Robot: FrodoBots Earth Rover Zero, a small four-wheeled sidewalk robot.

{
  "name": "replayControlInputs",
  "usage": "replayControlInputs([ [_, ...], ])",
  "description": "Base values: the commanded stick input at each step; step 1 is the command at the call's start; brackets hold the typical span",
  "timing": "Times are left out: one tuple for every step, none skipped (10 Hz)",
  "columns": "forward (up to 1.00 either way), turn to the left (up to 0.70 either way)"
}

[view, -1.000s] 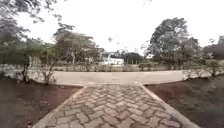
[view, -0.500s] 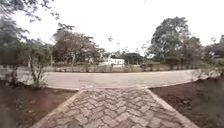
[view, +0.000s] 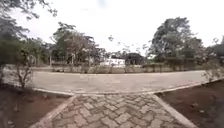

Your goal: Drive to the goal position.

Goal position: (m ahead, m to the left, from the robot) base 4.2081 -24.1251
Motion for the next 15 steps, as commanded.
replayControlInputs([
  [0.70,0.01],
  [0.70,0.00],
  [0.70,0.00],
  [0.70,0.00],
  [0.70,0.00],
  [0.70,0.01],
  [0.70,0.00],
  [0.70,0.00],
  [0.70,0.00],
  [0.70,0.00],
  [0.70,0.00],
  [0.70,0.00],
  [0.70,0.00],
  [0.70,0.00],
  [0.70,0.00],
])
